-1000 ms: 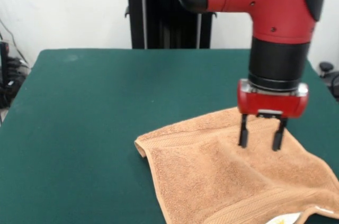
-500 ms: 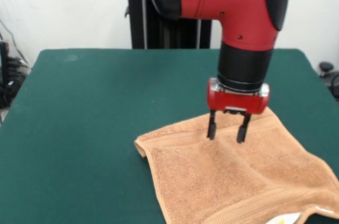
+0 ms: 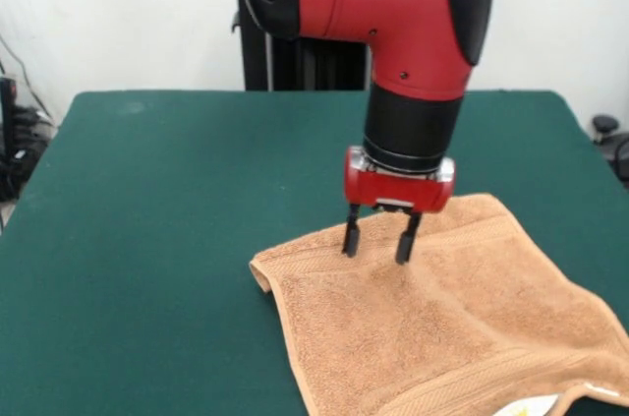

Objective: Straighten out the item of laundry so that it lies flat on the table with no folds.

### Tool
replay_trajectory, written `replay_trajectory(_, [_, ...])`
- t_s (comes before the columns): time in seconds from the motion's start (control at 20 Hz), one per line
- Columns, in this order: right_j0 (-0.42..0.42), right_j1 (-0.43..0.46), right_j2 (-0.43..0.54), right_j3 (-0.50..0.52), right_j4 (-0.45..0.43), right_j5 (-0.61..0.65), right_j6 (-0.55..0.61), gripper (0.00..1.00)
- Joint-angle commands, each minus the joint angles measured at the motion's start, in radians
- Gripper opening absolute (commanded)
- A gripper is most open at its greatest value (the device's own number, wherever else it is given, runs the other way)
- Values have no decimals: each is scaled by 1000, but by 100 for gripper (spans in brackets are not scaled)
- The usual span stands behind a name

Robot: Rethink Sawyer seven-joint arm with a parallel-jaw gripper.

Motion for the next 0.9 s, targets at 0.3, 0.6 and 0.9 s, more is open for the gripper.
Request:
replay_trajectory(0.3, [-16,148,-21,11,-129,4,-20,100])
replay_trajectory(0.6, [-19,214,-38,-68,-157,26,-18,100])
replay_trajectory(0.9, [76,334,-163,-194,-179,-48,139,100])
